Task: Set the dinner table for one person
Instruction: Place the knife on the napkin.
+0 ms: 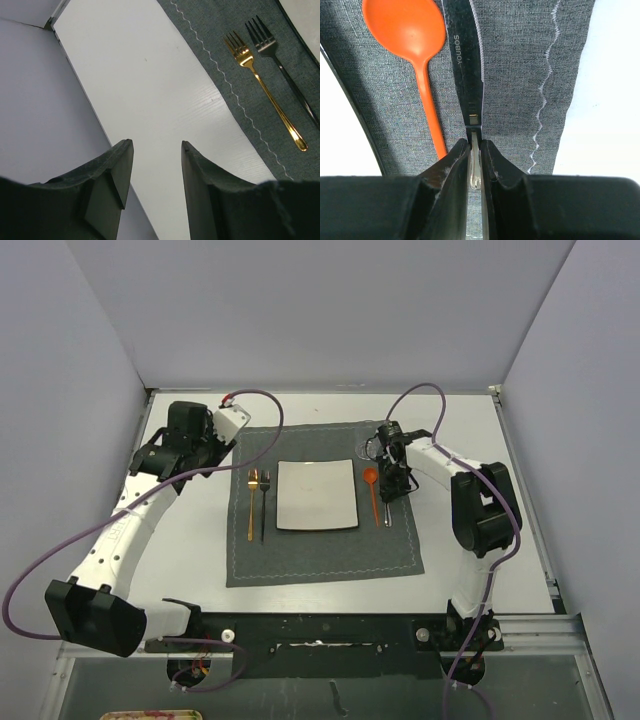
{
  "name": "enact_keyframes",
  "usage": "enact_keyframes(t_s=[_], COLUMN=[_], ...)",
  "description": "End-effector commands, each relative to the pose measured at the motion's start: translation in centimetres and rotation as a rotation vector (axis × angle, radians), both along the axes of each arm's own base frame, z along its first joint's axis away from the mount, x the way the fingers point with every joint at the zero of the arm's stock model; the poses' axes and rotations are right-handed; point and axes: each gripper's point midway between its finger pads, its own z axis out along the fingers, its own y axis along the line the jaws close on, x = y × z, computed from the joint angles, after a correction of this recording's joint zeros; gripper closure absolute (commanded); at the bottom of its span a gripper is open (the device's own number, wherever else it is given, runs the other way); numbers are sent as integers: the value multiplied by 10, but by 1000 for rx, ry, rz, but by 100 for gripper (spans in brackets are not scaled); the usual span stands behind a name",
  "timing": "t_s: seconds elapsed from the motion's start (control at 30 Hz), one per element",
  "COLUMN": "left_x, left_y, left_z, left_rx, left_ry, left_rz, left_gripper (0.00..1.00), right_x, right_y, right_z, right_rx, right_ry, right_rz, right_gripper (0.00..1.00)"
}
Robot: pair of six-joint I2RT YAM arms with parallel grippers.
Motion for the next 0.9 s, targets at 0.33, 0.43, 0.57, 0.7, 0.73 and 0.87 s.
enact_keyframes(t_s=[0.33,0.43,0.57,0.7,0.73,0.87], left_x=[9,9,8,8,8,8], left_y=[-10,-10,-10,-10,-10,-10], left_z=[6,4,4,4,4,3], left_rx=[-31,-29,-28,-26,-25,-24], left_ry=[-37,-35,-33,-32,-31,-27], left_rz=[-10,-11,-9,-12,-11,-11], left_gripper=[58,58,58,58,58,58], right_x=[6,5,3,3,3,2], right_y=[8,7,7,7,7,7], right_z=[4,1,-2,-5,-6,-7], right_rx=[32,30,28,29,28,27], right_ry=[-1,6,16,24,27,30], right_rz=[-26,-30,-31,-34,-34,-36], right_gripper=[100,100,100,100,100,100])
